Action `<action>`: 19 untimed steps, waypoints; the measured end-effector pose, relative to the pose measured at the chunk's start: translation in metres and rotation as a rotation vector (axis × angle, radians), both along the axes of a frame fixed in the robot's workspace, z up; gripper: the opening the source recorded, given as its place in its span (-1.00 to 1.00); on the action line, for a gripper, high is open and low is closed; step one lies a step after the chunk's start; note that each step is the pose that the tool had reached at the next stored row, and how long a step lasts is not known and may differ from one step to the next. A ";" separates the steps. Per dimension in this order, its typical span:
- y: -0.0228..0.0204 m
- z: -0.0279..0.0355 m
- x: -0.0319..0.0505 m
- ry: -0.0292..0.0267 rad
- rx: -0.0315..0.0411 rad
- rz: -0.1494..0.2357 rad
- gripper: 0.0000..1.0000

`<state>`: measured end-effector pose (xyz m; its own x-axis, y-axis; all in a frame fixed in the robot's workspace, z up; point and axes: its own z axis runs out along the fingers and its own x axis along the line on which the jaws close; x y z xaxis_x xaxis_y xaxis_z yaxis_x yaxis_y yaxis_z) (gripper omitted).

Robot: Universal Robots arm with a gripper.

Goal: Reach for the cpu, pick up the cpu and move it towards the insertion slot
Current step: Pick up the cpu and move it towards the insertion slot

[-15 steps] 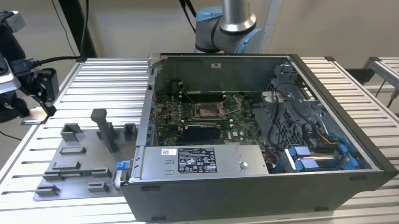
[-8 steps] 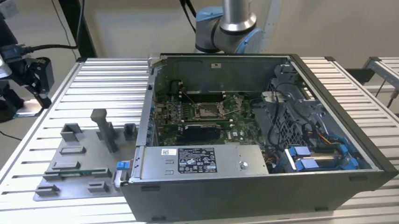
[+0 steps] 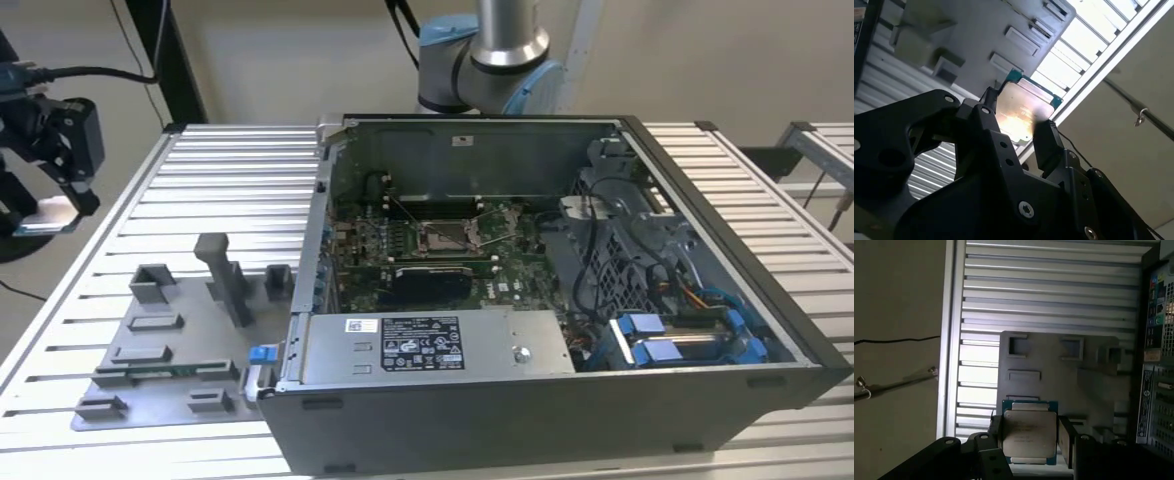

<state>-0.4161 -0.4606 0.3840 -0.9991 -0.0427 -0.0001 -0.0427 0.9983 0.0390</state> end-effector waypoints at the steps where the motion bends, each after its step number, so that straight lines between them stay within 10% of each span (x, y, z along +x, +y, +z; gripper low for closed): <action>1: 0.0000 0.0026 0.0000 0.0000 0.0000 0.000 -1.00; 19: 0.0000 0.0294 0.0000 0.0000 0.0008 0.000 -1.00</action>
<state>-0.4161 -0.4606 0.4135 -0.9991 -0.0428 -0.0001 -0.0428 0.9983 0.0398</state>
